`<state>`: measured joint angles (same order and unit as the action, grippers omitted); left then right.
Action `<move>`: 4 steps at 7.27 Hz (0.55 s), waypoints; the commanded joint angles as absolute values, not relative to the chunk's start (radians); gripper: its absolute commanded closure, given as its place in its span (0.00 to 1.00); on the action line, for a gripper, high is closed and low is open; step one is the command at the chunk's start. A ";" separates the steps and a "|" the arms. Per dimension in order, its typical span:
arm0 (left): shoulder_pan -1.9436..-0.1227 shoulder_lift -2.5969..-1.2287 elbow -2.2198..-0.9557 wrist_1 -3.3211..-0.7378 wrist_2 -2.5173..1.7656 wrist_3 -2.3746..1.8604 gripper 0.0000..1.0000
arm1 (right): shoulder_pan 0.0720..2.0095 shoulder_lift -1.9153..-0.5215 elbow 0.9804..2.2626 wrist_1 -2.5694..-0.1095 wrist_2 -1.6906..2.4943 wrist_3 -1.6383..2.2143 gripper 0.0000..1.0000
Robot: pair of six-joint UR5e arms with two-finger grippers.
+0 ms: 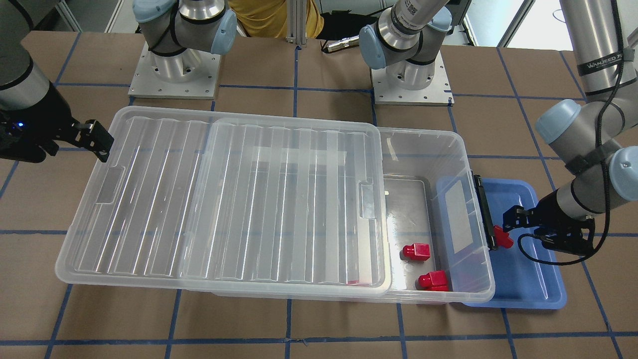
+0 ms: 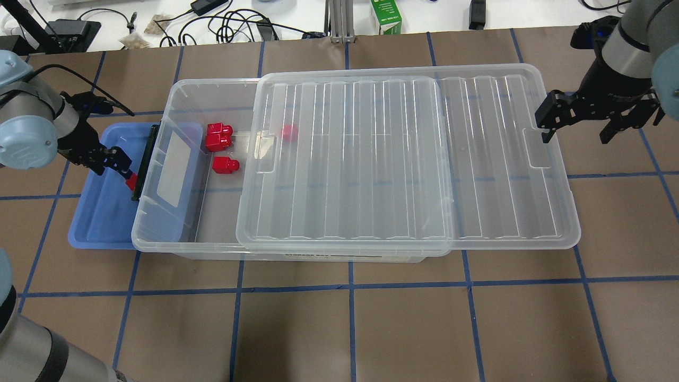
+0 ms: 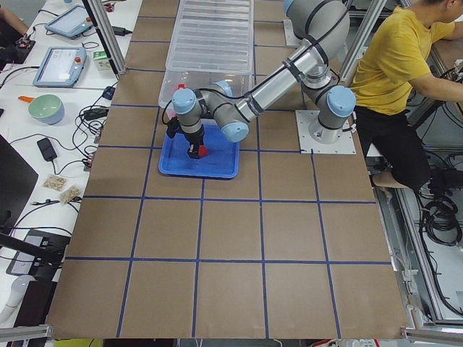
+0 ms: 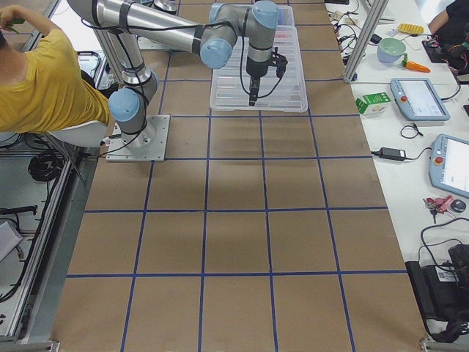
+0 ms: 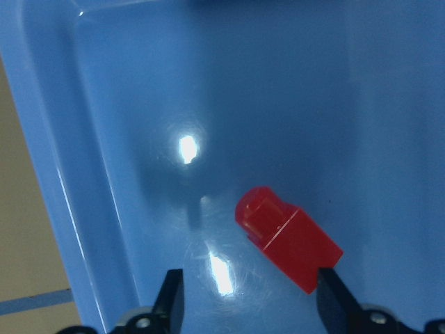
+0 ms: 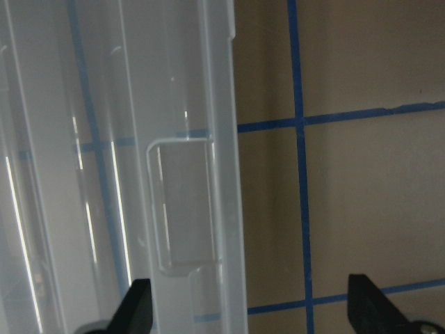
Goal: Place red block in blue tray from box
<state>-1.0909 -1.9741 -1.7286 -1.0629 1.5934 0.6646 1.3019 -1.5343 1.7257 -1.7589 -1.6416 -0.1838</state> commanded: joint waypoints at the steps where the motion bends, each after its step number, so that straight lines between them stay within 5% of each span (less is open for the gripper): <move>1: -1.104 -1.881 -1.710 -1.122 1.580 0.617 0.00 | 1.234 -1.505 1.729 -1.818 -1.684 -0.311 0.00; 4: -1.213 -1.715 -1.636 -1.345 1.534 0.441 0.00 | 1.210 -1.458 1.750 -1.859 -1.669 -0.327 0.00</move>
<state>-1.1419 -1.7836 -1.6698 -1.2541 1.5443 0.5310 1.2152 -1.4822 1.7404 -1.8303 -1.6767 -0.3294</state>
